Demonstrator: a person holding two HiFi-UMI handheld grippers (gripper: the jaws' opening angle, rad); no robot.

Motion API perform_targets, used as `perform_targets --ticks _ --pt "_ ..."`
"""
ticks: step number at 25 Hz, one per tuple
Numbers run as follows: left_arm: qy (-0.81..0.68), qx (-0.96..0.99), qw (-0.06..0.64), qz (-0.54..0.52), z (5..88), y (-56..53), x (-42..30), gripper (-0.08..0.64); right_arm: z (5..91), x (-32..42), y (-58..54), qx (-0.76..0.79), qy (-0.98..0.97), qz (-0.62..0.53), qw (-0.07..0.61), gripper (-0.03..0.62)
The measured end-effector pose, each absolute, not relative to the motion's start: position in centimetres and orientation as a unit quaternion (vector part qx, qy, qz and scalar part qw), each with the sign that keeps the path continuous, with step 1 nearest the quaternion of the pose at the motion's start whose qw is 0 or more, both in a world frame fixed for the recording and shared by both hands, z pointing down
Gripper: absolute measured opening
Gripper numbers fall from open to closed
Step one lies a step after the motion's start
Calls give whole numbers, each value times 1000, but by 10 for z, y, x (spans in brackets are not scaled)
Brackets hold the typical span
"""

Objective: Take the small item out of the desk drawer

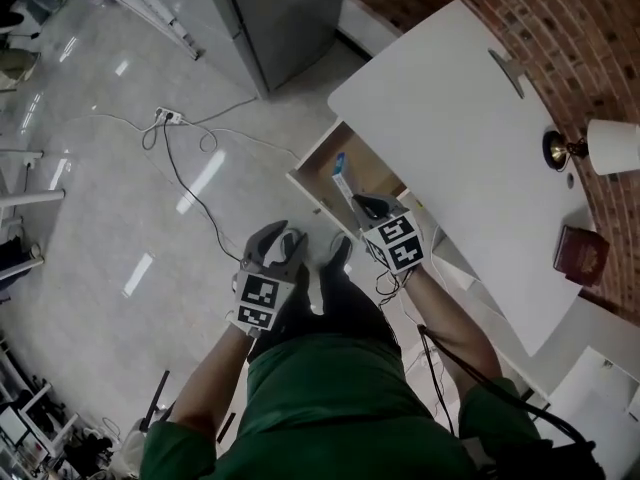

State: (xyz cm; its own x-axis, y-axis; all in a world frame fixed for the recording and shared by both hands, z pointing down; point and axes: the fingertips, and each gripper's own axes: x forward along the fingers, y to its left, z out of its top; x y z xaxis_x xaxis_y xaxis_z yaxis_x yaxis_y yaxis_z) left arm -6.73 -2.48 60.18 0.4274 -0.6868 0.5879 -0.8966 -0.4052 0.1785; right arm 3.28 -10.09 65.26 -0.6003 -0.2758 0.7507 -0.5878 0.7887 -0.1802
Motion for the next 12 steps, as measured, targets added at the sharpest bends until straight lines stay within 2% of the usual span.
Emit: perform_targets --ticks 7,12 --pt "-492 816 214 217 568 -32 -72 163 586 51 -142 315 -871 317 205 5" --pt "-495 818 197 216 552 -40 -71 163 568 76 -177 345 -832 432 36 5"
